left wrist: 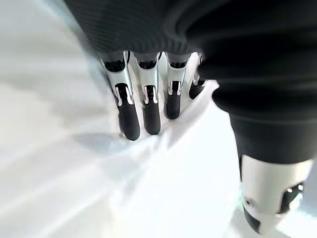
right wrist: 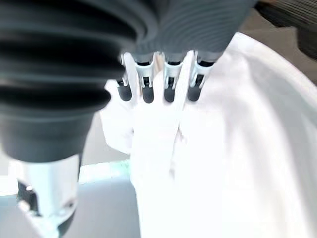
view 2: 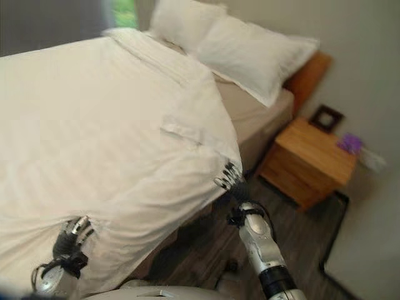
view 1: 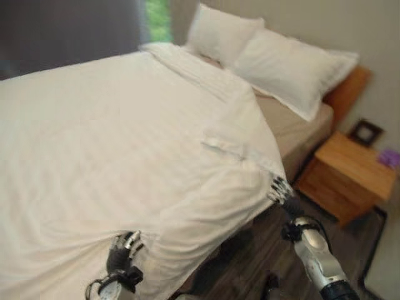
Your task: Making the bed.
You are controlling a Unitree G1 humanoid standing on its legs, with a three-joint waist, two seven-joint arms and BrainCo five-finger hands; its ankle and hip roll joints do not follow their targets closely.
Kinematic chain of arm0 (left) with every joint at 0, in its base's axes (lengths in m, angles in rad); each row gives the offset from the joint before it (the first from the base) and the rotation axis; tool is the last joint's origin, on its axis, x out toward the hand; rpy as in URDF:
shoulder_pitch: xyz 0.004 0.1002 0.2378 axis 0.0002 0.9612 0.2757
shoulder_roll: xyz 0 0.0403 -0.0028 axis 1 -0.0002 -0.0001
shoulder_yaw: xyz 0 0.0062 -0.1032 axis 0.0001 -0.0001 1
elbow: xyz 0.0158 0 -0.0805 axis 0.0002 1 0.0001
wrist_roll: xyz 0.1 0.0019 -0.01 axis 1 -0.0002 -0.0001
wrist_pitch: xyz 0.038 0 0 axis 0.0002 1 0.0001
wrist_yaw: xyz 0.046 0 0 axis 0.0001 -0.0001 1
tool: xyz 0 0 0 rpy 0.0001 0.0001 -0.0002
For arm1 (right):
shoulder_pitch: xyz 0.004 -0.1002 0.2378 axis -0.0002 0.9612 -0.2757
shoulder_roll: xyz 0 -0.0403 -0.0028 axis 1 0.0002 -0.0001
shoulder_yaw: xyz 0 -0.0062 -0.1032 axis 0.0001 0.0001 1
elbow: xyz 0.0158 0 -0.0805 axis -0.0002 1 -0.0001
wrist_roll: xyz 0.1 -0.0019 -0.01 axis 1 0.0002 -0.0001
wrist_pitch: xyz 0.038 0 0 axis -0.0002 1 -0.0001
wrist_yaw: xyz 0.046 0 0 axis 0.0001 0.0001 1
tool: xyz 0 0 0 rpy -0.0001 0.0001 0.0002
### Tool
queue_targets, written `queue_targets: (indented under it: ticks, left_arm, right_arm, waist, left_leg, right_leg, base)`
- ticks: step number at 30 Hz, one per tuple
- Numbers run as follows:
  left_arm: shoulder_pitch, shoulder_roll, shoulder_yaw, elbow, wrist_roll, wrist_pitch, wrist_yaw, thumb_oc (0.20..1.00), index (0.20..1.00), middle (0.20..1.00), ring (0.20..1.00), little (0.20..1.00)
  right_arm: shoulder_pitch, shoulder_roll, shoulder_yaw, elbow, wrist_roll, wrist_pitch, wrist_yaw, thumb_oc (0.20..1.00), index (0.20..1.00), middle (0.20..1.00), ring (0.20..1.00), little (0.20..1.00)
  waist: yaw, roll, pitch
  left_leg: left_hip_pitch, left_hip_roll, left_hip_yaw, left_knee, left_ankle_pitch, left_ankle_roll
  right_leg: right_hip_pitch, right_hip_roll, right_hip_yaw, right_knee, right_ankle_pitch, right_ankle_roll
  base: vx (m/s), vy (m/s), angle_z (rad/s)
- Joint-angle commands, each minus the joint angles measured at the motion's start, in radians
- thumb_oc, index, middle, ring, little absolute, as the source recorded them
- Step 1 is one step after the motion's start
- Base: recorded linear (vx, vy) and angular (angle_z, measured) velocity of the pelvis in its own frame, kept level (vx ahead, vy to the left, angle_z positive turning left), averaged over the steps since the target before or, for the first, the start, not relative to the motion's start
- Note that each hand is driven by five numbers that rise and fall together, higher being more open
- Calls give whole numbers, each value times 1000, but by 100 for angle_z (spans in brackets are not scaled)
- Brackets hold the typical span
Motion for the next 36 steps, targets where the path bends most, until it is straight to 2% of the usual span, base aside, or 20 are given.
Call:
queue_targets:
  ticks: [1,3,4,5,6,7,8,9,10,11,13,15,16,17,19,20,27,29,32,36]
  left_arm:
    - [-201,-88,-138,-56,41,-4,-118,1000,1000,1000,1000,1000]
    - [-190,-86,-128,-59,34,-2,-123,1000,1000,1000,1000,1000]
    - [-168,-104,-98,-51,-7,-1,-121,1000,1000,1000,1000,1000]
    - [-157,-112,-89,-40,-14,0,-120,1000,1000,1000,1000,1000]
    - [-157,-113,-89,-40,-14,0,-120,1000,1000,1000,1000,1000]
    - [-142,-133,-66,-36,-36,1,-109,1000,1000,1000,1000,1000]
    - [-137,-156,-53,-34,-71,0,-97,1000,1000,1000,1000,1000]
    - [-138,-156,-53,-34,-71,0,-97,1000,1000,1000,1000,1000]
    - [-111,-173,-35,-39,-100,7,-105,1000,1000,1000,1000,1000]
    - [-99,-178,-32,-34,-95,13,-107,1000,1000,1000,1000,1000]
    - [-88,-184,-30,-35,-93,19,-115,1000,1000,1000,1000,1000]
    - [-79,-188,-38,-40,-83,25,-125,1000,1000,1000,1000,1000]
    - [-78,-187,-38,-40,-83,25,-125,1000,1000,1000,1000,1000]
    - [-75,-177,-42,-56,-56,26,-125,1000,1000,1000,1000,1000]
    - [-80,-176,-43,-72,-51,25,-116,1000,1000,1000,1000,1000]
    - [-87,-177,-49,-64,-42,23,-111,1000,1000,1000,1000,1000]
    - [-118,-165,-59,-60,-20,16,-92,1000,1000,1000,1000,1000]
    - [-127,-163,-52,-66,-29,12,-77,1000,1000,1000,1000,1000]
    - [-137,-133,-53,-50,34,6,-47,1000,1000,1000,1000,1000]
    - [-126,-109,-36,-80,41,2,-69,1000,1000,1000,1000,1000]
  right_arm:
    - [-24,-65,-77,-118,-13,-48,-17,1000,1000,1000,1000,1000]
    - [-29,-71,-87,-110,-6,-50,-20,1000,1000,1000,1000,1000]
    - [-53,-79,-82,-85,17,-54,-22,1000,1000,1000,1000,1000]
    - [-55,-91,-85,-72,20,-54,-22,1000,1000,1000,1000,1000]
    - [-55,-92,-85,-71,21,-55,-21,1000,1000,1000,1000,1000]
    - [-55,-119,-97,-62,16,-58,-27,1000,1000,1000,1000,1000]
    - [-43,-129,-116,-70,24,-61,-41,1000,1000,1000,1000,1000]
    - [-43,-129,-116,-70,24,-61,-41,1000,1000,1000,1000,1000]
    - [-30,-136,-133,-76,25,-65,-49,1000,1000,1000,1000,1000]
    - [-19,-140,-138,-76,10,-60,-59,1000,1000,1000,1000,1000]
    - [6,-137,-162,-64,-8,-50,-77,1000,1000,1000,1000,1000]
    - [27,-112,-190,-52,14,-48,-81,1000,1000,1000,1000,1000]
    - [28,-112,-190,-52,14,-48,-81,1000,1000,1000,1000,1000]
    - [44,-99,-202,-40,14,-49,-85,1000,1000,1000,1000,1000]
    - [48,-78,-198,-28,12,-49,-93,1000,1000,1000,1000,1000]
    - [49,-69,-192,-22,11,-51,-94,1000,1000,1000,1000,1000]
    - [40,-30,-154,-33,31,-53,-75,1000,1000,1000,1000,1000]
    - [36,-23,-143,-48,22,-55,-78,1000,1000,1000,1000,1000]
    - [12,-1,-118,-49,28,-59,-74,1000,1000,1000,1000,1000]
    - [36,-5,-128,-59,11,-49,-58,1000,1000,1000,1000,1000]
  waist:
    - [-63,51,45]
    - [-67,51,42]
    - [-49,61,39]
    - [-41,64,39]
    - [-45,66,39]
    - [-30,70,46]
    - [-43,74,61]
    - [-45,73,60]
    - [-56,65,72]
    - [-61,64,67]
    - [-70,71,59]
    - [-81,76,55]
    - [-82,76,55]
    - [-91,76,48]
    - [-97,82,37]
    - [-103,90,32]
    - [-117,89,30]
    - [-126,106,58]
    - [-128,122,101]
    - [-151,131,95]
  left_leg:
    - [-112,-26,-11,71,123,11]
    - [-113,-7,-40,76,121,-6]
    - [-120,51,-68,91,166,-29]
    - [-145,66,-80,115,225,-38]
    - [-146,67,-84,115,225,-39]
    - [-190,74,-73,166,336,-36]
    - [-220,91,3,174,391,-17]
    - [-222,90,1,171,396,-18]
    - [-240,140,222,212,399,-7]
    - [-234,158,315,223,381,-11]
    - [-223,142,413,228,349,-17]
    - [-233,80,445,252,321,-14]
    - [-235,79,443,256,318,-13]
    - [-232,18,472,217,273,7]
    - [-193,-40,490,126,202,49]
    - [-177,-56,490,96,198,55]
    - [-131,-69,477,27,204,56]
    - [-116,-68,476,14,184,84]
    - [-88,-54,500,12,160,98]
    - [-30,-16,442,-32,152,68]
  right_leg:
    - [144,-27,-46,-77,107,26]
    - [151,-27,-85,-63,92,19]
    - [180,2,-149,-90,36,-7]
    - [209,28,-149,-125,16,-26]
    - [213,29,-154,-129,17,-27]
    - [260,50,-210,-158,5,-53]
    - [291,57,-251,-169,1,-71]
    - [289,56,-253,-171,4,-71]
    - [319,70,-338,-200,-1,-96]
    - [322,75,-374,-209,-4,-103]
    - [332,83,-426,-219,-10,-112]
    - [342,87,-460,-228,-9,-118]
    - [343,86,-462,-229,-10,-117]
    - [342,96,-478,-235,-4,-118]
    - [329,111,-487,-232,-6,-118]
    - [319,121,-490,-226,-6,-117]
    - [317,128,-497,-221,-1,-112]
    - [238,98,-496,-41,-12,-98]
    - [113,69,-466,192,39,-27]
    - [76,27,-378,73,59,-46]
  base:
    - [207,-524,165]
    - [139,-453,111]
    - [110,-578,76]
    - [109,-577,67]
    - [55,-493,30]
    - [26,-475,25]
    - [20,-472,31]
    - [-96,-511,65]
    - [-117,-486,84]
    - [-150,-599,87]
    - [-104,-308,88]
    - [-89,-179,54]
    - [-83,-166,46]
    - [-56,-129,48]
    - [-59,-99,23]
    - [-41,-18,7]
    - [-9,30,3]
    - [-38,130,-18]
    - [-25,65,-28]
    - [263,-169,-20]
